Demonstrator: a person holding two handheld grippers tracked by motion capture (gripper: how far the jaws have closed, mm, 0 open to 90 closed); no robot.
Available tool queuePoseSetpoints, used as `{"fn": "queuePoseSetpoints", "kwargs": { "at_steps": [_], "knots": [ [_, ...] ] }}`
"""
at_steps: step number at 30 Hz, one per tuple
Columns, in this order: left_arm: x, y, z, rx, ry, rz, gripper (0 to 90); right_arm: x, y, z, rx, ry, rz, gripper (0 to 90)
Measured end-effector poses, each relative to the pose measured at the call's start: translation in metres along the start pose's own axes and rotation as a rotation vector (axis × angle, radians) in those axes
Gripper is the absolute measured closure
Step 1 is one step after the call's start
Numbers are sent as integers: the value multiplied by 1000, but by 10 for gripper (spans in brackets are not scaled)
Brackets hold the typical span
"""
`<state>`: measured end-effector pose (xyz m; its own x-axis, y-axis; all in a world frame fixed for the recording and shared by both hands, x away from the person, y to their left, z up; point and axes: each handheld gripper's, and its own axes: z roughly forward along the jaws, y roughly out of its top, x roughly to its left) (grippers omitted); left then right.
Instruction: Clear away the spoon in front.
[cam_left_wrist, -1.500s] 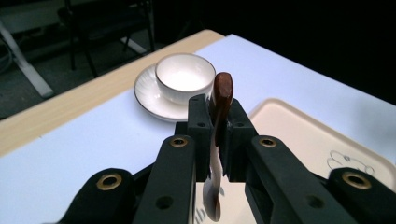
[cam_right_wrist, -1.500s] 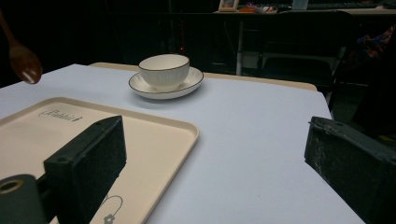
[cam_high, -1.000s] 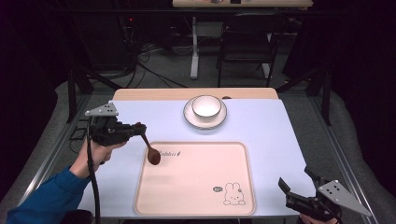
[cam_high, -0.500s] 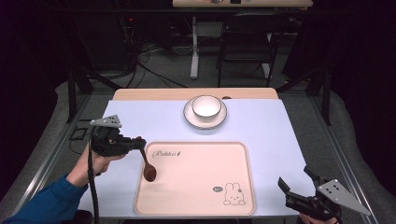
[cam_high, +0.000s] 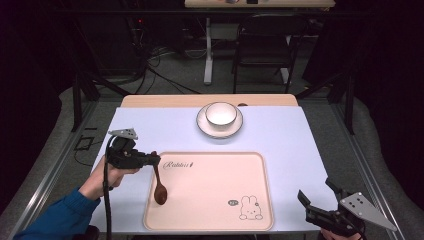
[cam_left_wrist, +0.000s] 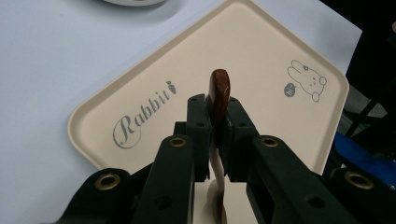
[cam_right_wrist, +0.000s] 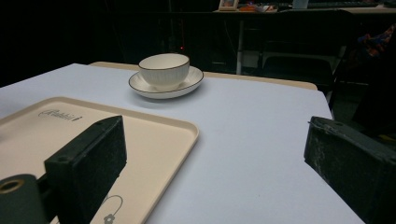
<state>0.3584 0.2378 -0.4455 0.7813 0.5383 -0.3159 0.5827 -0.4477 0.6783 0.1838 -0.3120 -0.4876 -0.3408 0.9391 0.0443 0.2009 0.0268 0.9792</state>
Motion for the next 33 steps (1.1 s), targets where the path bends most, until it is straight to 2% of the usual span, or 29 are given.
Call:
{"fn": "queuePoseSetpoints", "kwargs": {
  "at_steps": [4, 9, 14, 15, 17, 23, 31, 33],
  "knots": [
    [8, -1, 7, -25, 6, -19, 825, 0, 0, 0, 2, 1, 1, 48],
    [21, -8, 21, -62, -16, -61, 812, 0, 0, 0, 1, 1, -3, 48],
    [32, -12, 29, -63, -2, -89, 795, 0, 0, 0, 0, 3, -2, 48],
    [33, -13, 30, -69, -4, -90, 793, 0, 0, 0, 1, 2, 1, 48],
    [34, -15, 32, -74, 23, -76, 783, 0, 0, 0, 0, 3, -5, 48],
    [40, -18, 38, -92, 33, -91, 776, 0, 0, 0, -2, 1, -2, 48],
    [51, -23, 47, -97, 44, -148, 768, 0, 0, 0, 2, 1, -1, 48],
    [53, -25, 50, -89, 54, -151, 764, 0, 0, -1, 1, 1, -1, 48]
  ]
}}
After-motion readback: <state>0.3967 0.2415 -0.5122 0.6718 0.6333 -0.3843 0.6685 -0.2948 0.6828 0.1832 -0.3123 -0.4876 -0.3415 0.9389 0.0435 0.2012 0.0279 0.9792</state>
